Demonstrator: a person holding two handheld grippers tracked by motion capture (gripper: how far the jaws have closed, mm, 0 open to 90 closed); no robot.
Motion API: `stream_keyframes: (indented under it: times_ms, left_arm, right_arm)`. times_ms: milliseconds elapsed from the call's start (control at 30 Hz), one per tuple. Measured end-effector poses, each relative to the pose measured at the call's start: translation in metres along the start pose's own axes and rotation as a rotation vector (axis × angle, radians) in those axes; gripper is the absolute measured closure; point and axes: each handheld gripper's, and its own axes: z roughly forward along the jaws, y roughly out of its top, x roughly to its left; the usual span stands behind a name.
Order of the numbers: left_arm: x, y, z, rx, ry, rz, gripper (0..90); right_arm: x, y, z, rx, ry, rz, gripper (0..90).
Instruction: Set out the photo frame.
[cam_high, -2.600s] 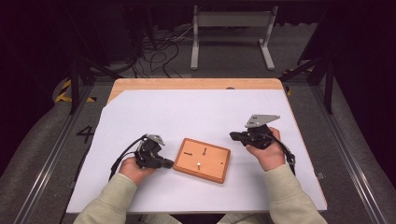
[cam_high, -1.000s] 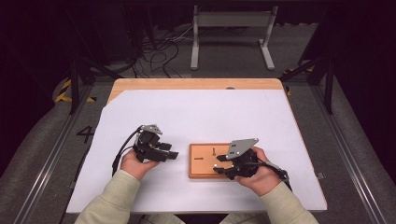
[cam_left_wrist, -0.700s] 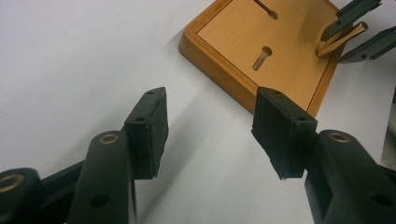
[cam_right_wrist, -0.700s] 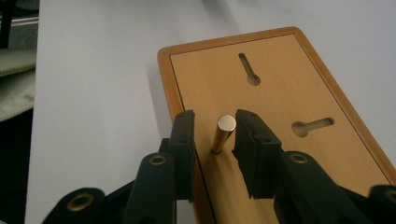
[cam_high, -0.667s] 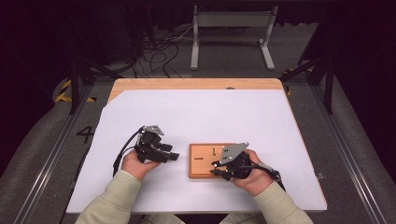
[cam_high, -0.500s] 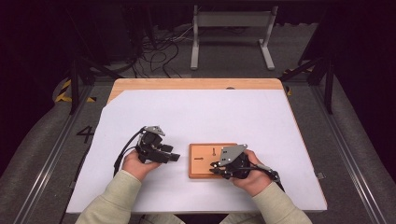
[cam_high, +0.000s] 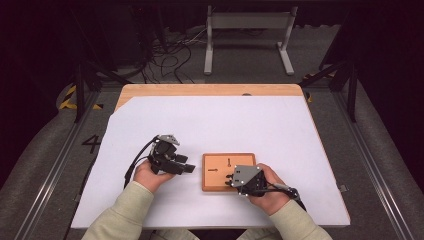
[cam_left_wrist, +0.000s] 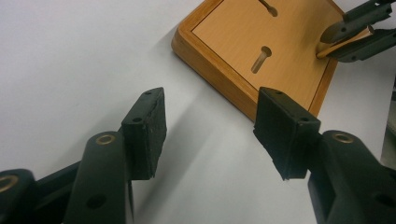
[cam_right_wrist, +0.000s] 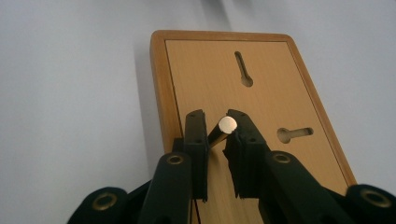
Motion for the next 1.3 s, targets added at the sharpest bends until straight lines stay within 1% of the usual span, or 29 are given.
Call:
stream_keyframes:
  times_ms: [133, 167, 233, 267, 300, 333, 367, 400, 433, 467, 567, 600, 667, 733, 767, 900, 1067, 1167, 1233, 1300]
  left_arm:
    - [-0.002, 0.004, 0.003, -0.006, -0.006, 0.005, 38.4]
    - [-0.003, 0.006, 0.004, -0.013, -0.011, 0.009, 37.0]
    - [-0.004, 0.009, 0.006, -0.023, -0.022, 0.010, 33.6]
    - [-0.004, 0.010, 0.006, -0.030, -0.024, 0.007, 31.5]
    - [-0.004, 0.010, 0.006, -0.030, -0.024, 0.007, 29.6]
    - [-0.005, 0.012, 0.009, -0.041, -0.033, 0.002, 29.6]
    - [-0.005, 0.012, 0.010, -0.045, -0.034, 0.001, 26.8]
    - [-0.005, 0.013, 0.011, -0.051, -0.035, -0.001, 25.4]
    - [-0.005, 0.014, 0.011, -0.055, -0.037, -0.001, 24.3]
    - [-0.005, 0.014, 0.012, -0.062, -0.040, -0.004, 23.2]
    - [-0.005, 0.018, 0.013, -0.075, -0.050, -0.010, 20.6]
    - [-0.006, 0.020, 0.013, -0.078, -0.050, -0.006, 19.7]
    - [-0.007, 0.022, 0.015, -0.086, -0.055, -0.003, 18.2]
    - [-0.009, 0.025, 0.017, -0.083, -0.052, 0.002, 16.9]
    - [-0.009, 0.027, 0.019, -0.087, -0.051, 0.002, 16.1]
    - [-0.009, 0.029, 0.023, -0.094, -0.046, -0.005, 13.8]
    - [-0.006, 0.033, 0.030, -0.087, -0.071, -0.025, 13.6]
    - [-0.004, 0.035, 0.037, -0.079, -0.074, -0.041, 12.4]
    - [-0.002, 0.035, 0.042, -0.078, -0.086, -0.048, 11.2]
    - [-0.001, 0.035, 0.046, -0.068, -0.101, -0.063, 10.8]
  right_arm:
    - [0.008, 0.001, -0.002, 0.014, -0.040, -0.047, 79.5]
    - [0.010, 0.002, -0.002, 0.017, -0.049, -0.060, 79.7]
    - [0.015, 0.002, -0.003, 0.025, -0.075, -0.090, 80.0]
    - [0.017, 0.002, -0.004, 0.031, -0.087, -0.115, 80.2]
    - [0.017, 0.002, -0.004, 0.031, -0.087, -0.115, 80.2]
    - [0.020, 0.002, -0.004, 0.027, -0.099, -0.109, 80.7]
    - [0.022, 0.002, -0.005, 0.035, -0.101, -0.133, 81.7]
    - [0.024, 0.002, -0.005, 0.036, -0.104, -0.136, 82.1]
    - [0.024, 0.002, -0.006, 0.040, -0.103, -0.164, 82.4]
    - [0.026, 0.002, -0.006, 0.040, -0.112, -0.157, 82.7]
    - [0.029, 0.002, -0.007, 0.044, -0.122, -0.192, 83.8]
    - [0.031, 0.002, -0.007, 0.046, -0.126, -0.194, 84.1]
    - [0.034, 0.002, -0.008, 0.051, -0.139, -0.213, 84.2]
    - [0.035, 0.002, -0.008, 0.056, -0.144, -0.217, 84.3]
    - [0.035, 0.002, -0.008, 0.051, -0.143, -0.227, 84.3]
    - [0.036, 0.001, -0.008, 0.048, -0.147, -0.225, 84.4]
    - [0.037, 0.001, -0.008, 0.042, -0.156, -0.233, 84.4]
    - [0.037, 0.001, -0.008, 0.045, -0.158, -0.236, 84.5]
    - [0.037, 0.001, -0.008, 0.044, -0.151, -0.248, 84.5]
    - [0.038, 0.001, -0.008, 0.048, -0.155, -0.241, 84.5]
